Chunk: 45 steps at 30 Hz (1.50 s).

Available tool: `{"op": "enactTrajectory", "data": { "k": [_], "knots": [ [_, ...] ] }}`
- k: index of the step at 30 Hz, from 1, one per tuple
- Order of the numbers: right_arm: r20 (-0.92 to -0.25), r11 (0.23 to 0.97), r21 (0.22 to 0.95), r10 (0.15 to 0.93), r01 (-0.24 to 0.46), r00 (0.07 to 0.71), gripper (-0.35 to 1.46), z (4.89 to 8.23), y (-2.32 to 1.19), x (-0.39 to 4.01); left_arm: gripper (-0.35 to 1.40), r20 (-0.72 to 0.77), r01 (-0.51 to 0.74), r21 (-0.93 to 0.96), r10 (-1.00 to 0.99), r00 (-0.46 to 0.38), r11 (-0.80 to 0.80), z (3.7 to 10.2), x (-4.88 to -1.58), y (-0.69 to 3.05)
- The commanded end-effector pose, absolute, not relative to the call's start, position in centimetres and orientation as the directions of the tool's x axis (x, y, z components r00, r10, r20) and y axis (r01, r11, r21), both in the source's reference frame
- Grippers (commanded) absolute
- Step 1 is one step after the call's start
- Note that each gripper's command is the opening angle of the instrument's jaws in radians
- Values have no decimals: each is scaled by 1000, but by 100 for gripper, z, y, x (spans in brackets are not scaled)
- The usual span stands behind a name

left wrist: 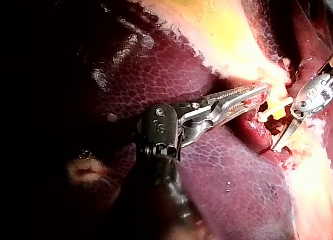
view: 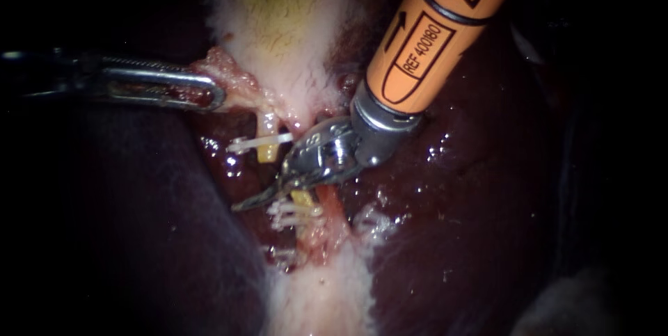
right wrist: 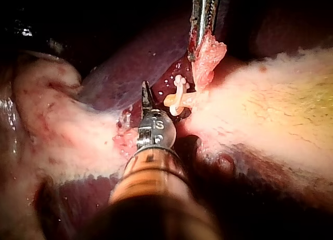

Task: Go back from the cut left tube

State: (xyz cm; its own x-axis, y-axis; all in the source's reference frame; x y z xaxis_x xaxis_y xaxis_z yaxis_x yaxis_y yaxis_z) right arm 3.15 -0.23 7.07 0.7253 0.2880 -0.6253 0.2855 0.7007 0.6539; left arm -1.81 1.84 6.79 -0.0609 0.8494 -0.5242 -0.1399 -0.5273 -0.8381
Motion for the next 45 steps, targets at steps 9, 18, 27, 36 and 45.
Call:
{"op": "enactTrajectory", "data": {
  "k": [9, 18, 27, 36, 45],
  "knots": [
    [-632, 731, 641, 329, 235, 702, 120, 702, -24, 304, -35, -524, -139, -838, 849, -61, -527, 679, -180, 184],
    [-639, 721, 654, 364, 229, 677, 126, 702, -25, 300, -35, -524, -139, -838, 849, -61, -527, 680, -179, 185],
    [-685, 860, 511, 396, 15, 612, 143, 663, -24, 246, -35, -524, -138, -838, 849, -62, -527, 680, -179, 185],
    [-700, 918, 386, 356, -91, 619, 143, 621, -2, 168, -35, -524, -137, -838, 849, -62, -527, 682, -178, 186],
    [-683, 921, 370, 360, -123, 636, 143, 609, 10, 121, -35, -524, -137, -838, 849, -62, -527, 682, -177, 186]
  ]
}}
